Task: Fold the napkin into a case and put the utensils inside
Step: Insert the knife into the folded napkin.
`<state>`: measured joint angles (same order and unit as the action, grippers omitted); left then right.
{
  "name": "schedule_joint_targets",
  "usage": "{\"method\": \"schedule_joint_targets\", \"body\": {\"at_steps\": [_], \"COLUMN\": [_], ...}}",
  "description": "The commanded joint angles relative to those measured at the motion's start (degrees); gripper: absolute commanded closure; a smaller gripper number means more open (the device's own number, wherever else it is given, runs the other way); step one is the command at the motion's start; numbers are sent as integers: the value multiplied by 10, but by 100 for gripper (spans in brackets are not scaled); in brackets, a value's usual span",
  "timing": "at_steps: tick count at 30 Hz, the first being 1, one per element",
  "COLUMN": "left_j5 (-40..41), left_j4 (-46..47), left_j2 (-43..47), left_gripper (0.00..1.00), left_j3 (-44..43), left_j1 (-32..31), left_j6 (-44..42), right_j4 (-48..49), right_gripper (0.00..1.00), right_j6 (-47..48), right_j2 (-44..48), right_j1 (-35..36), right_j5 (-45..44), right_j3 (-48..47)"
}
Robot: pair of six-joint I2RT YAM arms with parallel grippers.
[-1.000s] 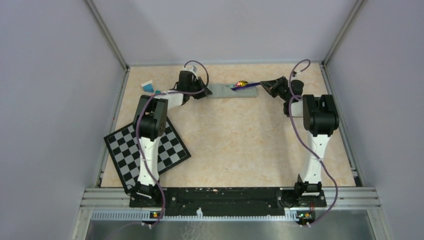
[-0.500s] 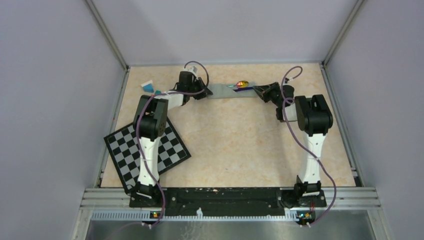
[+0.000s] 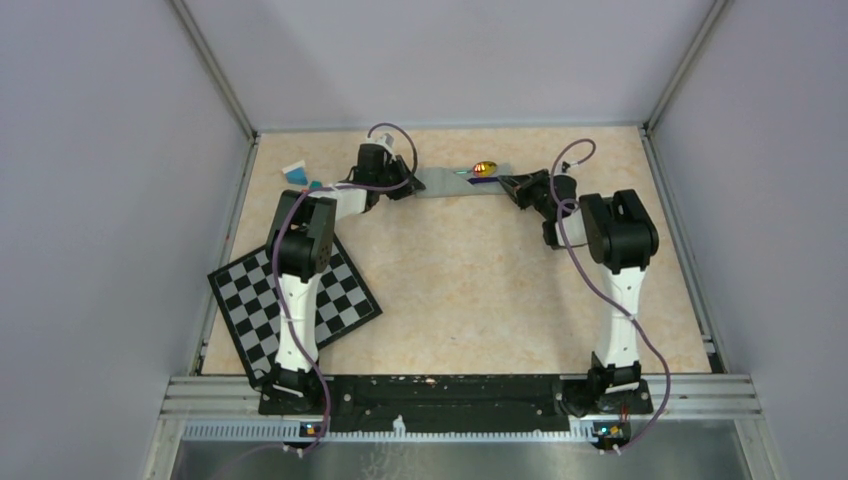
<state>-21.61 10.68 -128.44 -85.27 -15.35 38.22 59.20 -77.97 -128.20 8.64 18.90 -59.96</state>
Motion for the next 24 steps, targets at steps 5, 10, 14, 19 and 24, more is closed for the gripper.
{"method": "schedule_joint_targets", "body": {"at_steps": [5, 10, 14, 19, 24], "left_j5": [-12, -12, -13, -14, -14], "left_j4": [35, 37, 38, 39, 40], "left_j2": [14, 14, 14, 14, 13], "left_gripper": [74, 74, 74, 75, 75], "left_j3": [8, 7, 8, 9, 9], "left_j1": [-4, -5, -6, -6, -6], "left_j6": [9, 9, 9, 10, 10], "right_j4": [27, 29, 22, 7, -24], "right_gripper": [100, 100, 100, 99, 87], "right_j6": [-20, -23, -22, -12, 8], "right_j2": [-14, -15, -19, -14, -7], "right_j1": [26, 41, 49, 53, 55], "right_j5": [-23, -37, -42, -51, -50], "right_j3": [-5, -4, -9, -7, -10]}}
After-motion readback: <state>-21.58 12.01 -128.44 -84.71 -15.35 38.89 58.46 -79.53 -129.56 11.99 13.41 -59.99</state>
